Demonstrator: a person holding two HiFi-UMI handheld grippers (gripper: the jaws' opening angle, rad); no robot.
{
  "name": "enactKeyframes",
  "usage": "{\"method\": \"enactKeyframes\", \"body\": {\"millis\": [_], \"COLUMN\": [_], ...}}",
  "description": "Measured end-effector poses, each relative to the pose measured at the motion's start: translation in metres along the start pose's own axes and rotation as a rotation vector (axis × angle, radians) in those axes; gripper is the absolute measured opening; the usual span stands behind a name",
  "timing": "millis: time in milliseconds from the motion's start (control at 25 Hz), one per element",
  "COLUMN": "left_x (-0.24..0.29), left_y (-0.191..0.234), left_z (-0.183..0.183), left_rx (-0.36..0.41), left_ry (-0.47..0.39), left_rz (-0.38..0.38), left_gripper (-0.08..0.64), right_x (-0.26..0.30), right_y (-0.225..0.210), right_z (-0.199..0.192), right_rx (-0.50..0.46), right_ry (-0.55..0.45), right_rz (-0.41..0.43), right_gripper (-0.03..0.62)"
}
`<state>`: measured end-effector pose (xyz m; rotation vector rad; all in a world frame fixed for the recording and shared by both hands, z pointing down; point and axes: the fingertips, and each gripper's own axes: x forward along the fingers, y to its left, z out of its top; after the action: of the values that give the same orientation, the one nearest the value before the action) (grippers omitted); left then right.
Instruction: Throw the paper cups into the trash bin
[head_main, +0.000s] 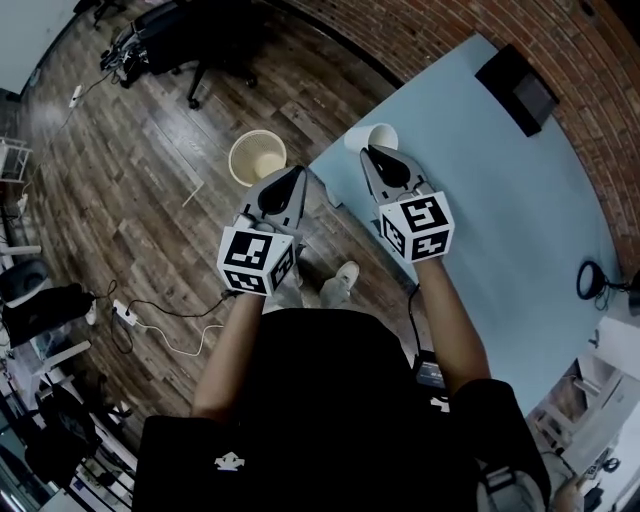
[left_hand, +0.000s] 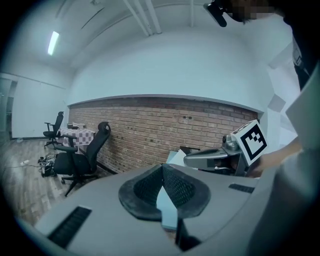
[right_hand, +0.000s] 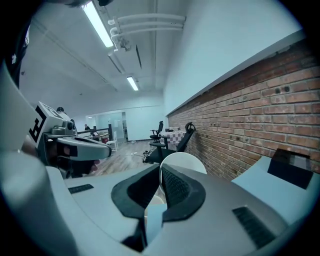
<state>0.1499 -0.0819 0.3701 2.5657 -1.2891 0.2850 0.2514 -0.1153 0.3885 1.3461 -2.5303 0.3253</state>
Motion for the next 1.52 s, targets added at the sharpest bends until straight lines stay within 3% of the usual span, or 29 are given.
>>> {"method": "enactKeyframes", "body": {"millis": [360, 800, 1520], "left_x": [-0.026, -0.048, -0.064], "left_y": [0.066, 0.144, 0.273], "left_z": [0.013, 0.015, 0.02], "left_rx": [-0.019, -0.047, -0.077], "left_ry": [-0.033, -0.05, -0.066], "left_rz": [0.076, 0.105, 0.11], "left_gripper": [0.008, 0.008, 0.008], "right_x": [0.053, 0.115, 0.224], "right_y": [0.051, 0.106, 0.16], "right_z": [0.037, 0.06, 0.087], "right_rx": [-0.013, -0.037, -0.054], "right_ry": [-0.043, -0.045, -0.023], "right_rz": [0.093, 0.144, 0.14], "right_gripper": [0.017, 0.017, 0.017]}}
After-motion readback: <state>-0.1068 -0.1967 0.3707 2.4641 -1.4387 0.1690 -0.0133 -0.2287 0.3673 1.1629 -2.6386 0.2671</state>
